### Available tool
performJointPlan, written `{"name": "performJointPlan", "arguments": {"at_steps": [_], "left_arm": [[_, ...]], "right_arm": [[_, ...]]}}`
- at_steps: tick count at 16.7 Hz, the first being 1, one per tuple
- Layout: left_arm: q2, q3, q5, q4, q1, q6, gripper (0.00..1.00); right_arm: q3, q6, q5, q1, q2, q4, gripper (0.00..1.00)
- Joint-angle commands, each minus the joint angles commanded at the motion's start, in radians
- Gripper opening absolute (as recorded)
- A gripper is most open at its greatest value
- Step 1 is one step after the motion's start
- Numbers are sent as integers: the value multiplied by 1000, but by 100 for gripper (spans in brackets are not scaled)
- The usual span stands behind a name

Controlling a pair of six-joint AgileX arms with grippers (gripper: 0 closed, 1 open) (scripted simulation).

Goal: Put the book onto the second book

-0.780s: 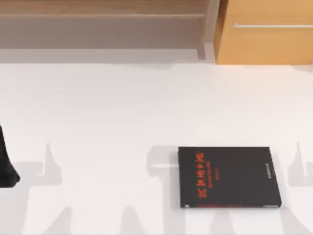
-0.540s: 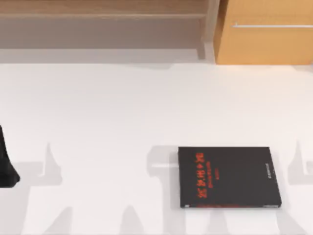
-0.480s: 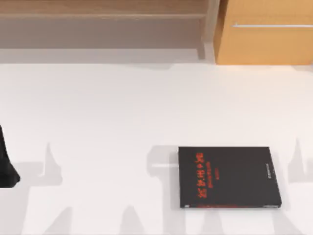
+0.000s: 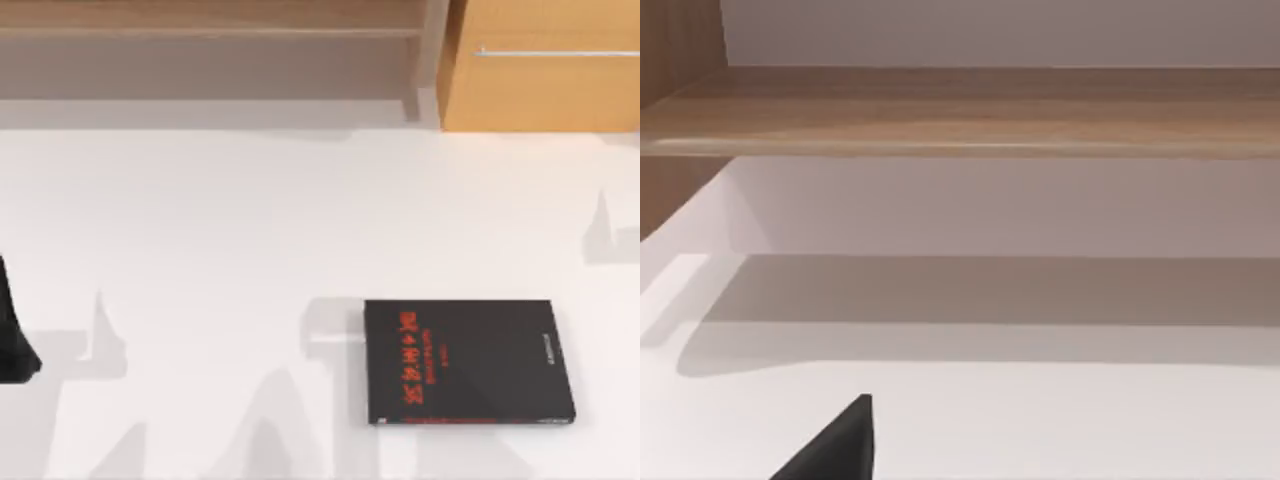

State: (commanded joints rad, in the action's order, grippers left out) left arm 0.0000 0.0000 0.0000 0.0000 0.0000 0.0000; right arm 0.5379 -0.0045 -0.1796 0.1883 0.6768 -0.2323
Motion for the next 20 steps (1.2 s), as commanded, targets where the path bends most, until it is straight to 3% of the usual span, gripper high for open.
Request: {"name": "performJointPlan", "arguments": {"at_steps": [6, 11, 15, 20], "left_arm": [[0, 0, 0, 0, 0, 0, 100], [0, 0, 0, 0, 0, 0, 100], [0, 0, 0, 0, 0, 0, 100], [0, 0, 0, 0, 0, 0, 100]], "right_arm": [[404, -4, -109, 120, 696, -146, 100], [695, -7, -203, 220, 1116, -268, 100], [874, -7, -260, 281, 1317, -342, 100], [915, -8, -275, 297, 1366, -362, 100]]}}
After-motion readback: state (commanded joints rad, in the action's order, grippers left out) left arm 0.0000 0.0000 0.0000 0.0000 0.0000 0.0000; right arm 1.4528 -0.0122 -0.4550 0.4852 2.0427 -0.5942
